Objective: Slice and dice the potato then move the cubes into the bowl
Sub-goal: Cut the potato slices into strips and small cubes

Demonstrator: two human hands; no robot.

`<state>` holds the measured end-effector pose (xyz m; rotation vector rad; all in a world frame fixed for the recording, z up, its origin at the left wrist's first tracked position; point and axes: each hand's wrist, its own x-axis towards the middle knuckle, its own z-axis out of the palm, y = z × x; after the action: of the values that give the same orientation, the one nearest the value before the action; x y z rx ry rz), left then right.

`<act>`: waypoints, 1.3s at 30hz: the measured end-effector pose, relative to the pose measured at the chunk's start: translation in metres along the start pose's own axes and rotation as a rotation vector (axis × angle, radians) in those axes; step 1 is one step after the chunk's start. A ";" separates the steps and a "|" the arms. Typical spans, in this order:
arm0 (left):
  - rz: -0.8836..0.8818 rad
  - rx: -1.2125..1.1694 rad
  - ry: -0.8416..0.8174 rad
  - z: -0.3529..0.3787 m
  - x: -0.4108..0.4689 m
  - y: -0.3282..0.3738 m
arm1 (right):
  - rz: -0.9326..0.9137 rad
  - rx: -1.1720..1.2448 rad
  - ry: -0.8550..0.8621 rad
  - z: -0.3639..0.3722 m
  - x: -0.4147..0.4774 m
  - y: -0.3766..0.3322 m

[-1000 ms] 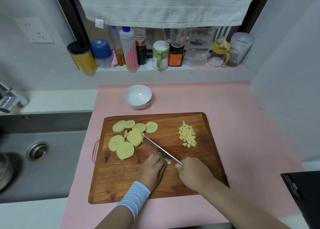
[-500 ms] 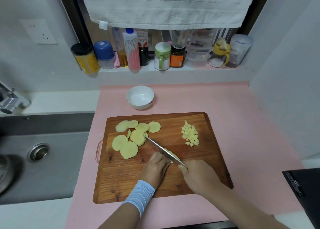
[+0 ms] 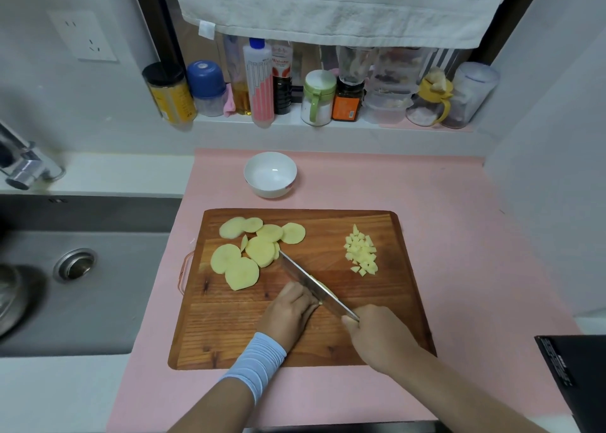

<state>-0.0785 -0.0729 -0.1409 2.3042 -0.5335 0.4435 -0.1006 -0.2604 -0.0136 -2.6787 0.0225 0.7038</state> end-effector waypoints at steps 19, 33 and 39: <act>0.036 -0.019 -0.102 -0.015 0.015 -0.007 | -0.008 0.222 -0.053 -0.043 0.004 -0.006; -0.061 0.247 -0.541 -0.025 0.050 -0.001 | -0.027 0.143 0.080 -0.064 0.027 0.017; -0.208 0.280 -0.401 -0.018 0.041 0.015 | -0.031 0.118 0.083 -0.055 0.034 0.020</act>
<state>-0.0534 -0.0801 -0.1015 2.7044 -0.4340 -0.0544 -0.0472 -0.2955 0.0076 -2.5879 0.0428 0.5631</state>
